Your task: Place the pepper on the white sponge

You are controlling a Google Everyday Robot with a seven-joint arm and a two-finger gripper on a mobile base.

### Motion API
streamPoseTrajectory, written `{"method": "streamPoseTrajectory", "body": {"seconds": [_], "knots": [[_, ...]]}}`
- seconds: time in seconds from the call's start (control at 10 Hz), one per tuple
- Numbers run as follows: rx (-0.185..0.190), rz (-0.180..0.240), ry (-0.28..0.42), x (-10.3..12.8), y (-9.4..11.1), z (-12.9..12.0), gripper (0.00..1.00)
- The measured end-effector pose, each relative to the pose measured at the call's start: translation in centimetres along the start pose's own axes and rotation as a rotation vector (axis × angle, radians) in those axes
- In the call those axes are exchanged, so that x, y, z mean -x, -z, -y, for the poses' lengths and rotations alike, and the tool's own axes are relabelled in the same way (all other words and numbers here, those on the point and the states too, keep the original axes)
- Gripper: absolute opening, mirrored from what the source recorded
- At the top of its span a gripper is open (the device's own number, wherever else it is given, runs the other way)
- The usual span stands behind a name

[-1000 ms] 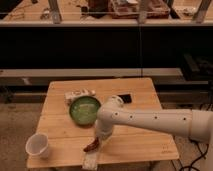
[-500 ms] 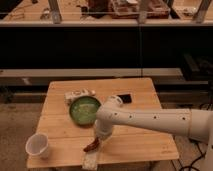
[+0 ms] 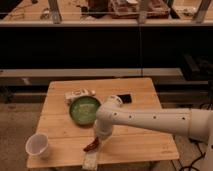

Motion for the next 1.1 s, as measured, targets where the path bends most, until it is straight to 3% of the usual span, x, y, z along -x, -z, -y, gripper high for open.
{"method": "streamPoseTrajectory", "body": {"seconds": [0.5,1.1], "knots": [[-0.016,0.022,0.113,1.1,0.9,-0.6,0.08],[-0.028,0.064,0.212,2.3,-0.2,-2.3,0.1]]}}
